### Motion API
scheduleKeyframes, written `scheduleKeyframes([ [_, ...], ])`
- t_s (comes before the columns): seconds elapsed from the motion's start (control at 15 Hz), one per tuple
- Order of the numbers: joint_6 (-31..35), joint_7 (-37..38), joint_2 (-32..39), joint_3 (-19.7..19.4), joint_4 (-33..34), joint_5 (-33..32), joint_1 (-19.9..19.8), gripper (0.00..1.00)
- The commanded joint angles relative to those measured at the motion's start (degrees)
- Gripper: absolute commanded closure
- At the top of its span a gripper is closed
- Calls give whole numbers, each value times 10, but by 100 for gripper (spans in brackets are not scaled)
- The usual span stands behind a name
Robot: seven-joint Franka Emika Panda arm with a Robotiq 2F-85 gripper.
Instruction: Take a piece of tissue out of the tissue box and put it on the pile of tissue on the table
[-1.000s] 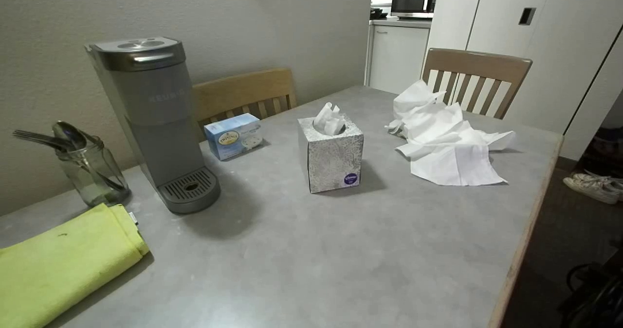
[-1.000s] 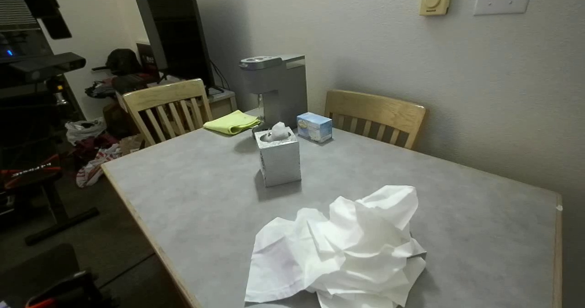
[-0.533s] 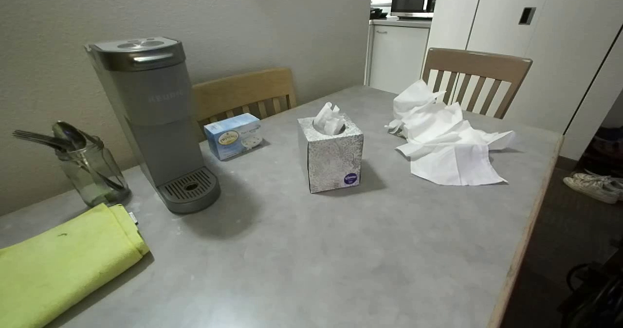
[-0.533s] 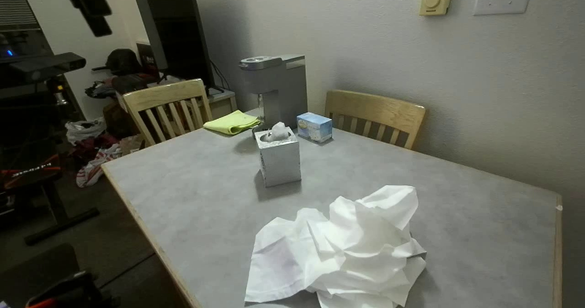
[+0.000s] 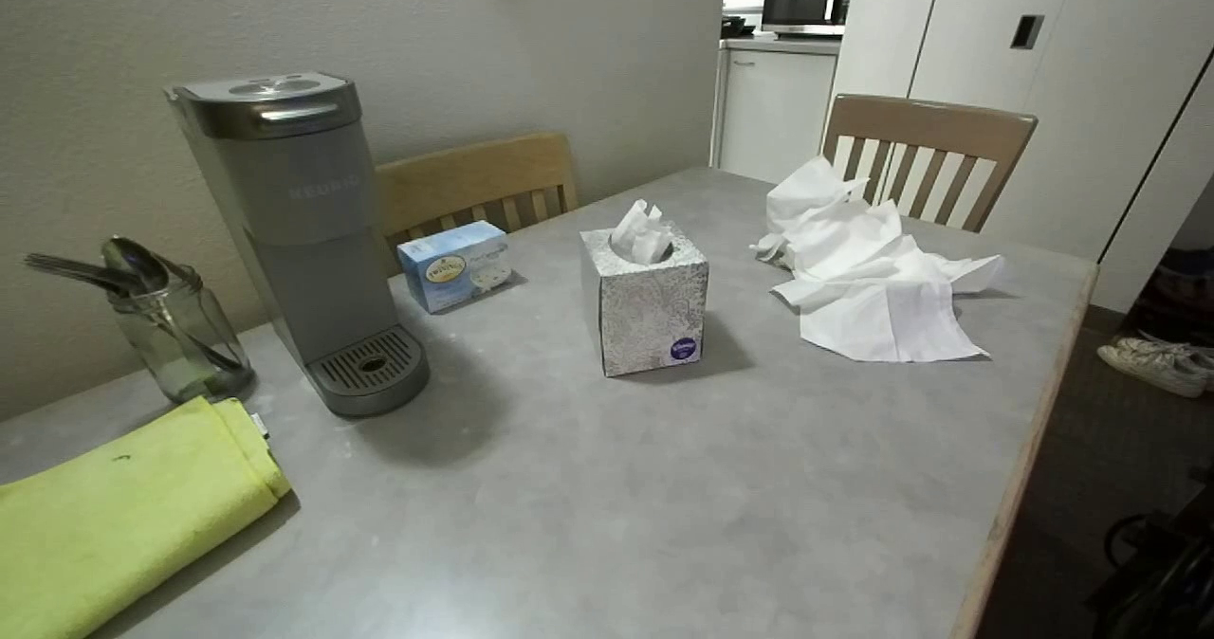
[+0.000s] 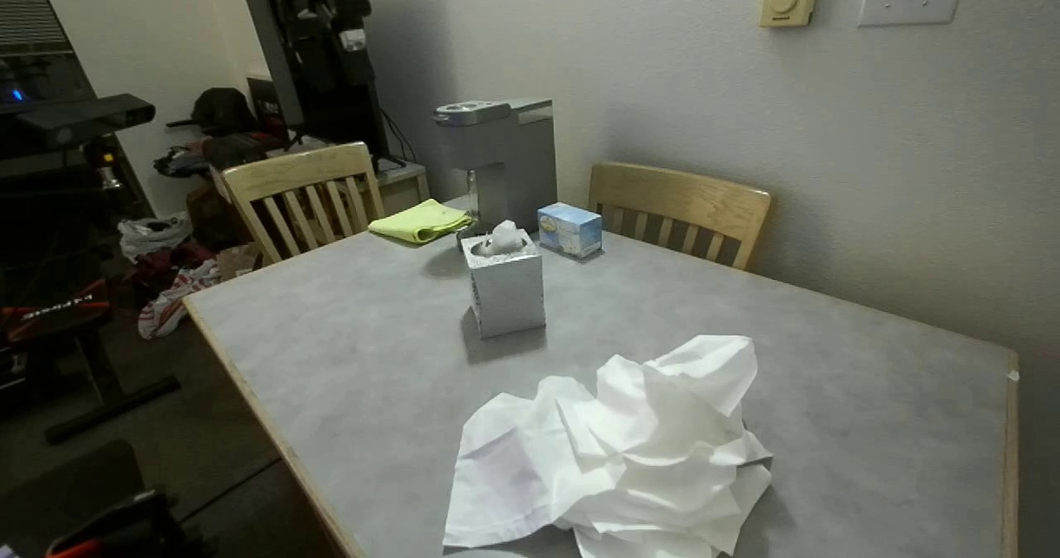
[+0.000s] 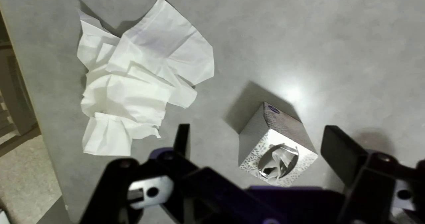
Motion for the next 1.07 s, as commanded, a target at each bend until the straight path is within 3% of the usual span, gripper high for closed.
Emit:
scheduleKeyframes([
  [0.0,-6,-23,101,-6,91,38,15,0],
  [0.07,-1,-5,50,-3,42,19,11,0],
  [0.53,-2,-3,57,-3,53,21,13,0],
  [1.0,64,52,129,-1,64,29,14,0],
])
